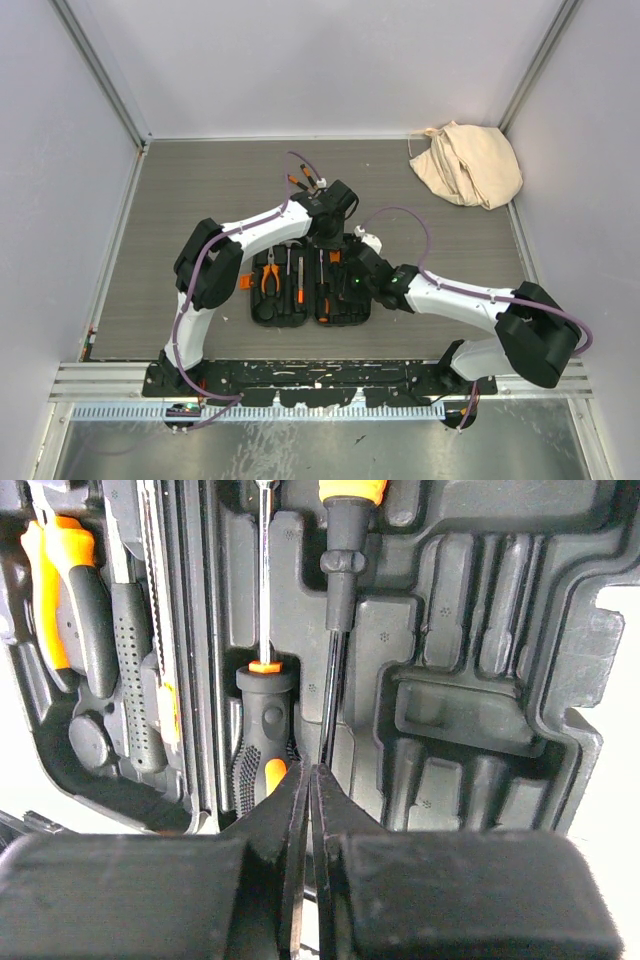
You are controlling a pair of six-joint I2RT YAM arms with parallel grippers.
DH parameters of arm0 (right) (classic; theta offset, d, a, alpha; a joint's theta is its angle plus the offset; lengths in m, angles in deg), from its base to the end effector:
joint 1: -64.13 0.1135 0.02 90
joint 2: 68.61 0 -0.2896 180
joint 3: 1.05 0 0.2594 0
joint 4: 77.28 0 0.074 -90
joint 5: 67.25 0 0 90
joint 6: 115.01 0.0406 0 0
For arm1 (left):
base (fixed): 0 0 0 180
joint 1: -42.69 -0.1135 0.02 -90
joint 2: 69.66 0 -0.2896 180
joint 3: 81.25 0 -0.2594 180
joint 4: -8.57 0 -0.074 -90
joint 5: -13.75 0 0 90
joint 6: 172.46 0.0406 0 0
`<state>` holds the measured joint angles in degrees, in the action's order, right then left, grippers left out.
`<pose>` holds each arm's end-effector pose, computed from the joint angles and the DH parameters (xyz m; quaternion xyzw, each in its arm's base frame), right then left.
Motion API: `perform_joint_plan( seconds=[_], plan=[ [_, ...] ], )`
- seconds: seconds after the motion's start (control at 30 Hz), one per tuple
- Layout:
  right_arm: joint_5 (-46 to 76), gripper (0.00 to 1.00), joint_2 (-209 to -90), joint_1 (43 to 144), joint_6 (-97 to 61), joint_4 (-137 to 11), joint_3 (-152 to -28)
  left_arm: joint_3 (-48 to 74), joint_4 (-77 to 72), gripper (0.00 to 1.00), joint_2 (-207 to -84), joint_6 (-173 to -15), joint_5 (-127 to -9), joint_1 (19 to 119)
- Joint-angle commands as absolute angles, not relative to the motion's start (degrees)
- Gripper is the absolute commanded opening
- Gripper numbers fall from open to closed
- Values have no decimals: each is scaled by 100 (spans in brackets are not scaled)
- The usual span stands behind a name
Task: Sort the tools into containers
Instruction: Adjust the screwdriver in the storage box.
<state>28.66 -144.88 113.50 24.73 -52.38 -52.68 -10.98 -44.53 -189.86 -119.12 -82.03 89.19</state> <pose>0.1733 0.1956 0.1996 0.0209 0.9370 0.2314 0.2608 0.3276 -0.3393 0.2142 0.0719 0.9697 -0.1148 0.2034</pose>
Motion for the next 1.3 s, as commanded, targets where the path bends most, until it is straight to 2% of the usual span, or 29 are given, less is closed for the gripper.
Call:
perform_joint_plan(
  seconds=[0.0,0.6,0.8,1.27],
  plan=[
    [3020,10,-14533,11461,2574,-5038,-5372,-1112,-4462,8,-19038,-11947,-8267,8938],
    [3039,8,-14478,11546,2858,-5112,-4949,-1088,-4436,7,-19061,-11981,-8242,8942],
    [3015,1,-14579,11546,3070,-5203,-4818,-1063,-4422,6,-19064,-12012,-8215,8943],
    [3263,1,-14997,11546,3377,-4980,-4621,-954,-4409,6,-18965,-12069,-8207,8944]
  ],
)
